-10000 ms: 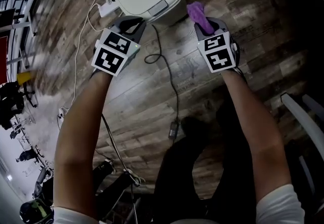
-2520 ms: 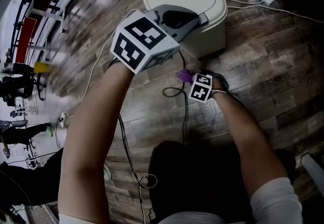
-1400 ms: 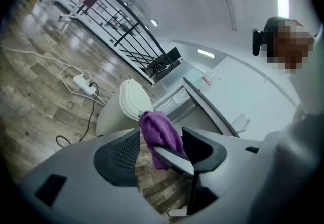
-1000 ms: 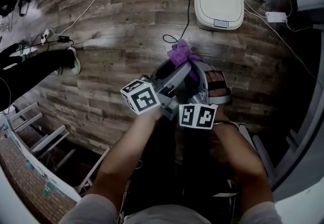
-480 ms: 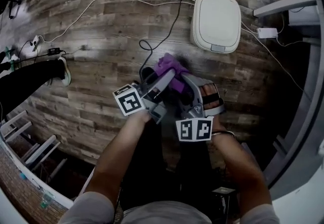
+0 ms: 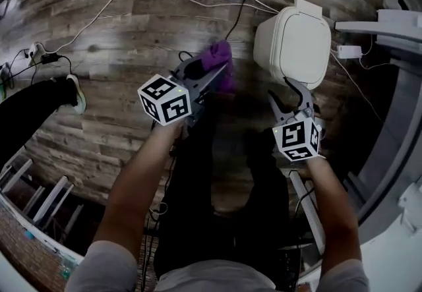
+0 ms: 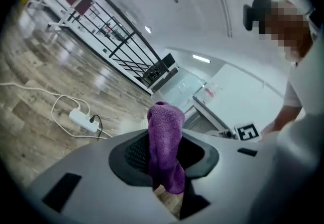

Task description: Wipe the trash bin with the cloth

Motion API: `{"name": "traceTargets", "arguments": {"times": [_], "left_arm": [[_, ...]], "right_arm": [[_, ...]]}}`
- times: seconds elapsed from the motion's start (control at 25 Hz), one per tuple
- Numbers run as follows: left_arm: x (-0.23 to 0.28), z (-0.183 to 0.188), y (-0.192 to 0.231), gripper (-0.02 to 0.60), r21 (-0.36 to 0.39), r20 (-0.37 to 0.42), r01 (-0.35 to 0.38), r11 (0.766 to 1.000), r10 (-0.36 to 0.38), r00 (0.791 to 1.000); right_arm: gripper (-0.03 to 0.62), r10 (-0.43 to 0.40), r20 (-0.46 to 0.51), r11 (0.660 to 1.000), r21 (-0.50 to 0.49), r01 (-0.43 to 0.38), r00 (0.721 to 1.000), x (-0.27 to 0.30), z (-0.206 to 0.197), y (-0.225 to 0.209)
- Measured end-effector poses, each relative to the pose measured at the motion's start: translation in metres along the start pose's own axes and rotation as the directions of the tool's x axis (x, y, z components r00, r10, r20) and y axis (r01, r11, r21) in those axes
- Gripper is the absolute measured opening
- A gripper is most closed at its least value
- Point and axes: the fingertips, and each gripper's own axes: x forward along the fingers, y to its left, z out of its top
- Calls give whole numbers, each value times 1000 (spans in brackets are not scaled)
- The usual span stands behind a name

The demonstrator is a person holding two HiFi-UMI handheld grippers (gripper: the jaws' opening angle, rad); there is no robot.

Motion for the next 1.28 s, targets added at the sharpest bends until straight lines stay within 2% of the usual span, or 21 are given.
{"name": "traceTargets", "arguments": {"times": [0.12,0.24,0.32,0.44,0.56,0.68,0.84,0.96,1.12,1.28], "left_arm": [[20,-9,10,114,71,-86,-14,997,21,996],[39,-26,15,114,92,-148,-44,995,57,987],[51,-38,15,114,94,-177,-77,993,93,980],[67,-52,15,114,85,-195,-161,983,175,965],[80,-64,16,114,59,-198,-245,968,252,947],[92,-69,21,114,54,-185,-274,960,280,942],[121,-73,52,114,88,-175,-228,970,241,955],[141,-76,85,114,114,-198,-181,977,201,959],[162,-71,109,115,137,-240,-108,985,138,961],[185,-62,120,115,212,-291,-36,977,98,952]], "right_arm": [[215,69,-79,987,148,-57,994,20,-24,-44],[190,159,-160,969,215,-123,974,37,-50,-79],[148,192,-198,969,193,-153,961,45,-62,-96],[75,238,-237,971,96,-221,942,56,-70,-111],[58,290,-249,955,9,-297,924,63,-72,-116],[58,338,-257,931,-49,-362,905,72,-70,-113],[58,319,-289,906,-187,-379,903,91,-77,-111],[59,300,-300,887,-261,-380,906,98,-79,-110],[58,336,-327,881,-223,-417,884,98,-83,-110],[58,385,-381,843,-225,-488,840,96,-84,-109]]}}
